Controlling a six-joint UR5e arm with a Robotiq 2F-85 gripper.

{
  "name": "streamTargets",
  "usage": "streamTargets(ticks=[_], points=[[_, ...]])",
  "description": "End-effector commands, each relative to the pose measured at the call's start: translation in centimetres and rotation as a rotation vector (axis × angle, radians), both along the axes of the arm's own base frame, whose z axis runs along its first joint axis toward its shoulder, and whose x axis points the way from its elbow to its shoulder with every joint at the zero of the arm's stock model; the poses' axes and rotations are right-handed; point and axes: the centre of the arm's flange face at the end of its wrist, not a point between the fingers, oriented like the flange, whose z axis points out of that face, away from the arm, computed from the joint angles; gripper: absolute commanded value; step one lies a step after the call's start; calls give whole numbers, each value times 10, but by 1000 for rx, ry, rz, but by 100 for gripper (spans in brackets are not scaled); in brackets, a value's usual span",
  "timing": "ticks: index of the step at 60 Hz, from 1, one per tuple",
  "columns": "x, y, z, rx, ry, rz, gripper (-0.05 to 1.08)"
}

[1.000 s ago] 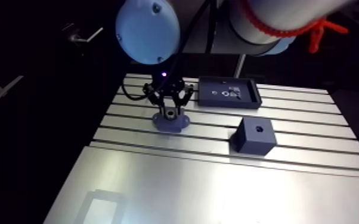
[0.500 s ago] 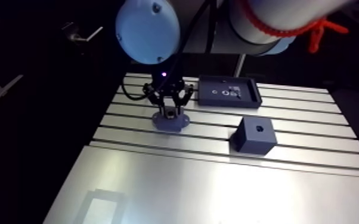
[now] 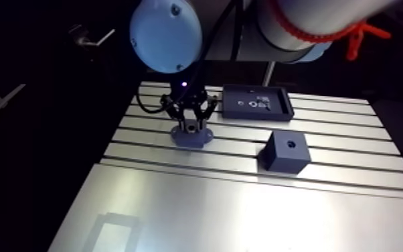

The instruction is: Pick up the bearing and press it into the housing until flush.

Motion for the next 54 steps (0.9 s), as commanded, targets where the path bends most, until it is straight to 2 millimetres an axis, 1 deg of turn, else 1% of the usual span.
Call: streamTargets(ticks=[1,2,3,4,8,10,23,25,26,27,28,29,30,31,32,34,35,36,37,38,39,44,54], points=[[0,1,5,0,9,-1,19],[0,1,8,0,13,-1,9],[0,1,8,0,13,-1,9],[0,1,12,5,21,-2,1],[0,2,15,13,27,-1,1],[1,3,22,30,41,2,1],[0,4,40,32,72,3,1],[0,4,43,31,76,3,1],[0,5,46,31,78,1,4],[0,5,46,31,78,1,4],[-1,6,49,31,78,-1,16],[-1,6,49,31,78,-1,16],[-1,7,51,30,74,-3,33],[-1,7,51,30,74,-3,33],[1,8,59,28,67,-6,84],[1,8,59,28,67,-6,84],[3,10,62,22,68,-9,96],[3,10,62,22,68,-9,96],[3,13,64,24,70,-15,103],[3,13,64,24,70,-15,103],[2,15,65,23,69,-18,106],[1,17,63,22,61,-24,108],[-1,13,53,2,39,-19,108]])
